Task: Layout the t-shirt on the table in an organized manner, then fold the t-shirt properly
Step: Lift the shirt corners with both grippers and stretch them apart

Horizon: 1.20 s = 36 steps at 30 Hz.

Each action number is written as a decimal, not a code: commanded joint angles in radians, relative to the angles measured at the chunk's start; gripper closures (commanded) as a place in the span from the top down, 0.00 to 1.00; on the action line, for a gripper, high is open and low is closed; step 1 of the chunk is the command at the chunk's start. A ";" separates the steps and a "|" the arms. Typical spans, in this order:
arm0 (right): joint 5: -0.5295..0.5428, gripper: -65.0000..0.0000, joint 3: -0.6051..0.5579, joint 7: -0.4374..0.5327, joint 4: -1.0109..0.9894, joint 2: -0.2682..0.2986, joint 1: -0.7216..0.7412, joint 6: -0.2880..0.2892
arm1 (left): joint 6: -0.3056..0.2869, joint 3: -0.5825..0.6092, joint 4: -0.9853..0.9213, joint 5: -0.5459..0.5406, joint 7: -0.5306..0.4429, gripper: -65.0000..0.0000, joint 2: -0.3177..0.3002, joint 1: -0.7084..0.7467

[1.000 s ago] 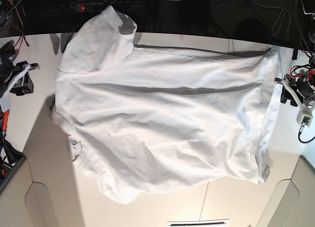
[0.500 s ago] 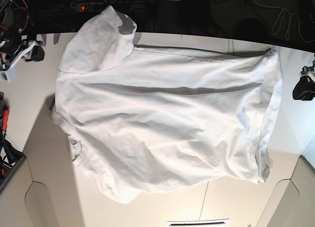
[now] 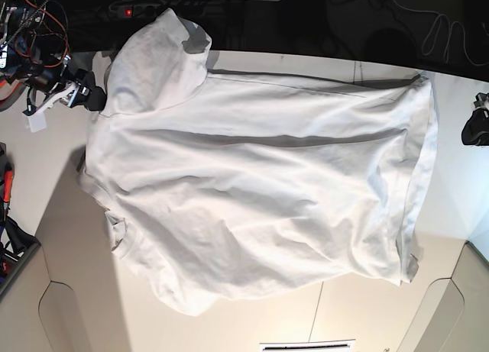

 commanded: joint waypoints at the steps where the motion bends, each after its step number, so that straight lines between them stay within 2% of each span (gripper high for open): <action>1: 0.020 0.38 0.005 0.009 0.011 0.005 0.011 0.008 | -0.012 -0.009 0.016 -0.022 -0.014 0.43 -0.022 -0.003; 6: 0.020 0.36 0.004 0.010 0.011 -0.019 0.010 0.008 | -0.012 -0.009 0.016 -0.026 -0.015 0.43 -0.022 -0.003; 7: 0.021 0.30 0.004 0.012 0.011 -0.019 0.011 0.008 | -0.012 -0.009 0.016 -0.027 -0.015 0.43 -0.022 -0.003; 10: 0.029 0.00 0.004 0.012 0.011 -0.019 0.010 0.008 | -0.012 -0.009 0.016 -0.026 -0.015 0.43 -0.022 -0.003; 15: 0.032 0.00 0.004 0.011 0.024 -0.019 0.010 0.008 | -0.012 -0.009 0.016 -0.024 -0.015 0.43 -0.005 -0.003; 20: 0.031 0.00 0.004 0.008 0.062 -0.016 0.010 0.008 | -0.010 -0.009 0.013 0.036 -0.021 0.43 0.080 -0.001; 24: 0.031 0.00 0.004 0.004 0.077 -0.016 0.010 0.008 | 0.001 -0.009 -0.027 0.116 -0.071 0.53 0.138 0.001; 29: 0.031 0.00 0.004 0.000 0.077 -0.016 0.010 0.009 | 0.008 -0.009 -0.145 0.147 -0.091 0.56 0.135 0.000; 36: 0.031 0.00 0.004 0.000 0.077 -0.016 0.010 0.008 | 0.018 -0.009 -0.288 0.050 -0.085 0.56 0.135 0.001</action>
